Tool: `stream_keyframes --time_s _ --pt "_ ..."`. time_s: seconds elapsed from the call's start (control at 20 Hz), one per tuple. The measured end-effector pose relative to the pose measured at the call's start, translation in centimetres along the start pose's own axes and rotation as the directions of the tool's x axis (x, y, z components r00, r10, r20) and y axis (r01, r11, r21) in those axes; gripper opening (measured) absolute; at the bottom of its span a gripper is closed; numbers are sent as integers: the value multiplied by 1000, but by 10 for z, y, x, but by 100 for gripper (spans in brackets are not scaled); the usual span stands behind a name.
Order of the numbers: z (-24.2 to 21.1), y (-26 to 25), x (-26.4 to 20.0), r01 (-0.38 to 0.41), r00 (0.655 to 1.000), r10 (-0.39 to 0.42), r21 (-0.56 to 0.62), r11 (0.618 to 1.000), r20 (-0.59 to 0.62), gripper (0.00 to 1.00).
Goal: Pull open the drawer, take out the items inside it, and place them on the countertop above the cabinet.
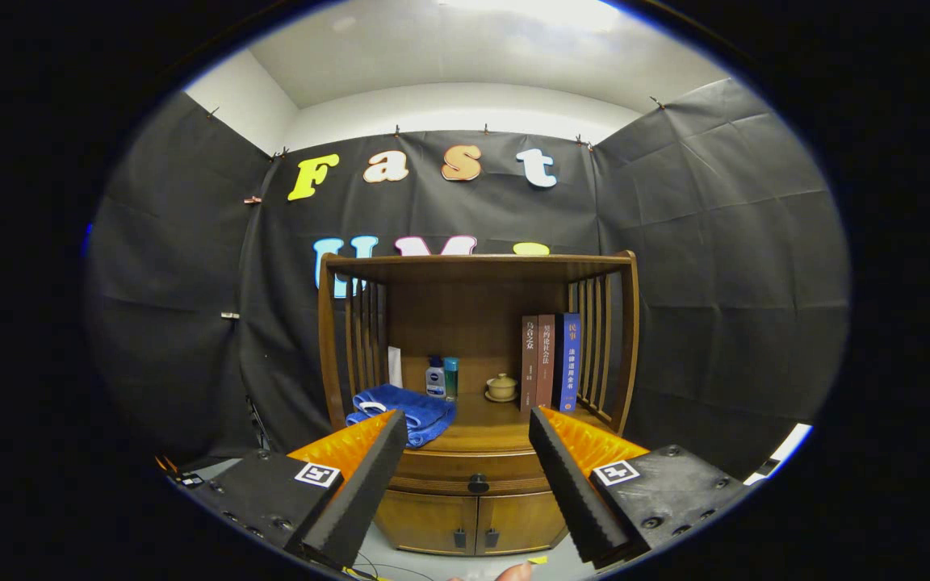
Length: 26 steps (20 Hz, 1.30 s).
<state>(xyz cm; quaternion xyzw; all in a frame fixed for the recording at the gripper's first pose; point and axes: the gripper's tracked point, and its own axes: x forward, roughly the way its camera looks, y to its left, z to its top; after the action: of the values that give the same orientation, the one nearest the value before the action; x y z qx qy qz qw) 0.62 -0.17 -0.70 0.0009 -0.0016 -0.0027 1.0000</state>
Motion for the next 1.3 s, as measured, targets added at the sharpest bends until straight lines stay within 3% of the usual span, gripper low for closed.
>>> stream_keyframes --time_s 0.4,1.1,1.3 --pt "-32 -3 54 3 1000 -2 -5 1000 31 98" --pt "-242 -13 165 41 987 -39 9 999 -156 99" --pt "-279 -14 185 29 980 -34 -26 999 -194 99"
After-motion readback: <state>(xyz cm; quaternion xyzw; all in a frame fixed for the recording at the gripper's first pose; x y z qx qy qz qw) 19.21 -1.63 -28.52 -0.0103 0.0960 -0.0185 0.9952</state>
